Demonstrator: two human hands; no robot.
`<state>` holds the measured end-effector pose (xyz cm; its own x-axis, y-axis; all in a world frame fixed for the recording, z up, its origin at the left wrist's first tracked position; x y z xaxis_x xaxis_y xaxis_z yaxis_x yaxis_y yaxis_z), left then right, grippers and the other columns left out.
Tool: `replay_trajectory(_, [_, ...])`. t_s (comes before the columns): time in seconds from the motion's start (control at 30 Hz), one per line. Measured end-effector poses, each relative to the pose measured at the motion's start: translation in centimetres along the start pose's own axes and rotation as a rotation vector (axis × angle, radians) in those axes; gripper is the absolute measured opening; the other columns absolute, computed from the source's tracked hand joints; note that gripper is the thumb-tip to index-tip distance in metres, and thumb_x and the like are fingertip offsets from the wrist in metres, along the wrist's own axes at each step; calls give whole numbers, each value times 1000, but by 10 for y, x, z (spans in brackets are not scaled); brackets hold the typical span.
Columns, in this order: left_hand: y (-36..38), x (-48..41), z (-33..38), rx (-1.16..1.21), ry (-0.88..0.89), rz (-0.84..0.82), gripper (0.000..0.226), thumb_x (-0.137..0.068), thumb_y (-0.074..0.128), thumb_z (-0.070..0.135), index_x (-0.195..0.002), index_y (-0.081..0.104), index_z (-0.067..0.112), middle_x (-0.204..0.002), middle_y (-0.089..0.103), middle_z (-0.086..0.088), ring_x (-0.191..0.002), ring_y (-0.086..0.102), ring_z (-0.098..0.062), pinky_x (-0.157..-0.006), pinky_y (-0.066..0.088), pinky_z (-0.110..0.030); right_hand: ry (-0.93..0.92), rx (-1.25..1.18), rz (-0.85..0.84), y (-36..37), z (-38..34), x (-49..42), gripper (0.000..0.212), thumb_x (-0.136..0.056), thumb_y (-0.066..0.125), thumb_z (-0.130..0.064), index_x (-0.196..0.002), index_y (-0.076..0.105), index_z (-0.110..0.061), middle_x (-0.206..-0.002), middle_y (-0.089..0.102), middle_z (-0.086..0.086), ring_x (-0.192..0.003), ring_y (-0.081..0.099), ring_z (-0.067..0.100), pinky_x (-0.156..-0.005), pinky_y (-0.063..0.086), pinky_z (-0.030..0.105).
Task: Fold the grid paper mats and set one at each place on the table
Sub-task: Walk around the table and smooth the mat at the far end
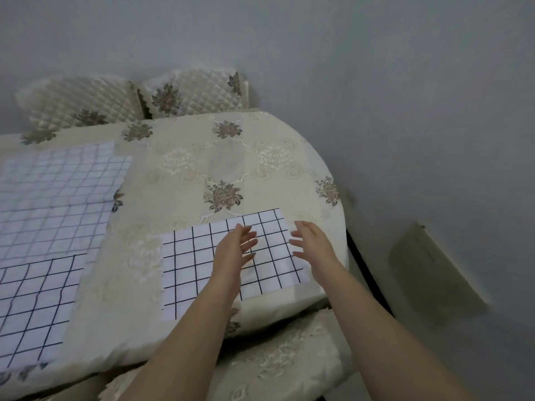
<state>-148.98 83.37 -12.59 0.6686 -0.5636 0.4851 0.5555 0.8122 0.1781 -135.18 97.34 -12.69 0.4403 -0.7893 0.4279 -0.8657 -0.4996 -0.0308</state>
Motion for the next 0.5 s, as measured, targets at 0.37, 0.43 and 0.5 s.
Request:
replay_trajectory(0.37, [152, 17, -25, -144, 3, -228, 34, -100, 38, 35, -114, 62, 16, -112, 69, -5, -104, 65, -21, -85, 52, -36, -4, -152, 337, -168, 12, 13, 11, -96, 50, -28, -94, 59, -23, -98, 62, 4, -88, 62, 16, -82, 53, 37])
replay_trajectory(0.43, [185, 21, -33, -163, 2, -260, 33, -101, 37, 35, -112, 63, 17, -111, 69, -4, -103, 65, -20, -87, 51, -37, -7, -150, 366, -202, 14, 14, 13, -95, 50, -30, -98, 60, -21, -99, 63, 2, -91, 63, 16, -84, 53, 37])
replay_trajectory(0.5, [217, 22, -41, -177, 0, -278, 32, -101, 38, 35, -110, 63, 18, -108, 70, -3, -101, 65, -19, -88, 51, -38, -2, -153, 393, -235, 15, 11, 15, -96, 50, -30, -100, 60, -20, -99, 63, 2, -92, 63, 15, -84, 54, 36])
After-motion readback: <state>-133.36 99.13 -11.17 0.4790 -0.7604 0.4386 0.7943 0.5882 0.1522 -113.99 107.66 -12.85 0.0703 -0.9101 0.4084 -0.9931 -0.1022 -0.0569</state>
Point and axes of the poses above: each hand's wrist, its own x-axis away from the middle knuckle, its own y-axis out of the palm, z = x × y, the point moved 10 cm from there along -x, towards the middle knuckle
